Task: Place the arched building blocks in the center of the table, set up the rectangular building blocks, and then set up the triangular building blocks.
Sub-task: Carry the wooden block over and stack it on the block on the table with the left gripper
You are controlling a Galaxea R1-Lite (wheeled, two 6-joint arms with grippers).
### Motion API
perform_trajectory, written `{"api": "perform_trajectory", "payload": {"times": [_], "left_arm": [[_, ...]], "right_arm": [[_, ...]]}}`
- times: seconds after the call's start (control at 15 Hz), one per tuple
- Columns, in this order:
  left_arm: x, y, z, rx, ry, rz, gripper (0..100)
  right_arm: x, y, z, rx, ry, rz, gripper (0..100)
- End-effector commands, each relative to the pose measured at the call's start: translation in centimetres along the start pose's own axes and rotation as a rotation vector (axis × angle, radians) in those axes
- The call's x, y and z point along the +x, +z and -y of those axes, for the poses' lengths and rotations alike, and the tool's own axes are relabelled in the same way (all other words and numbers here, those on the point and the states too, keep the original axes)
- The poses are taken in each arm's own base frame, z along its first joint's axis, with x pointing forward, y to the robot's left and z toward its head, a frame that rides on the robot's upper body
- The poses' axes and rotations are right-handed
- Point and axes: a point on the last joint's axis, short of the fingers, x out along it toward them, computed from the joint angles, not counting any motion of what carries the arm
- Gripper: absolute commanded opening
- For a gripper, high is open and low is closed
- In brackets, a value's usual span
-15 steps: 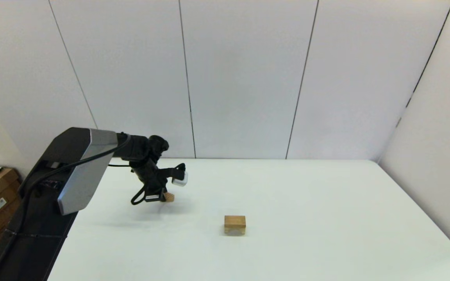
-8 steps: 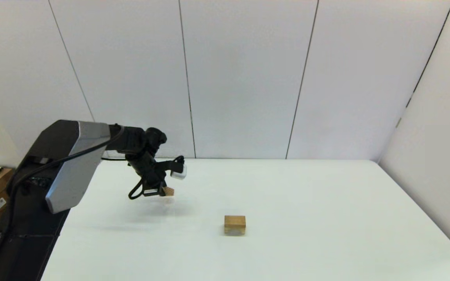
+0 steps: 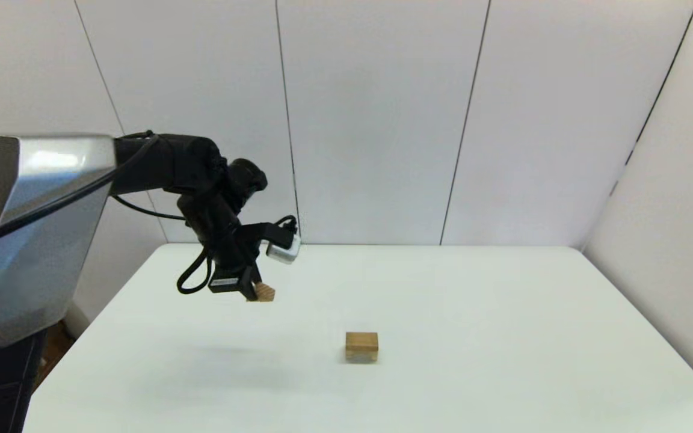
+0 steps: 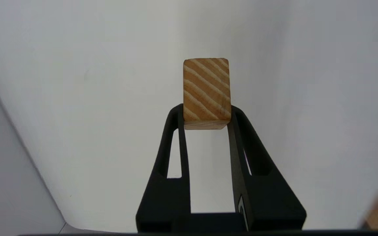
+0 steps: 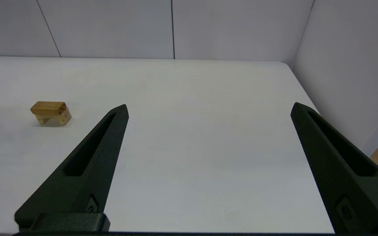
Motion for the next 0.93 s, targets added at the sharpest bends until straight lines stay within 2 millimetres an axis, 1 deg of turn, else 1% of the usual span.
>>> {"api": "perform_trajectory", "payload": {"times": [0.07,0.2,0.33,0.4,0.6,0.73,0.87,0.93], "left_arm": [[-2.7,2.4,2.9,0.054,-0.053,-0.001,0],[-2.4,4.0,3.8,0.051,-0.085,-0.006,0],[-1.7,5.9,4.6,0.008,-0.106,-0.012,0],[-0.9,6.9,4.8,0.002,-0.118,-0.019,0],[1.2,8.9,5.3,0.046,-0.141,-0.023,0],[2.6,10.3,5.4,0.039,-0.133,-0.016,0],[4.4,11.5,5.1,0.038,-0.103,0.006,0],[5.1,12.0,5.0,0.038,-0.095,0.011,0]], "right_arm": [[0.0,0.0,0.0,0.000,0.001,0.001,100],[0.0,0.0,0.0,0.000,0.001,0.001,100],[0.0,0.0,0.0,0.000,0.001,0.001,100],[0.0,0.0,0.0,0.000,0.001,0.001,100],[0.0,0.0,0.0,0.000,0.001,0.001,100],[0.0,0.0,0.0,0.000,0.001,0.001,100],[0.0,0.0,0.0,0.000,0.001,0.001,100],[0.0,0.0,0.0,0.000,0.001,0.001,100]]}}
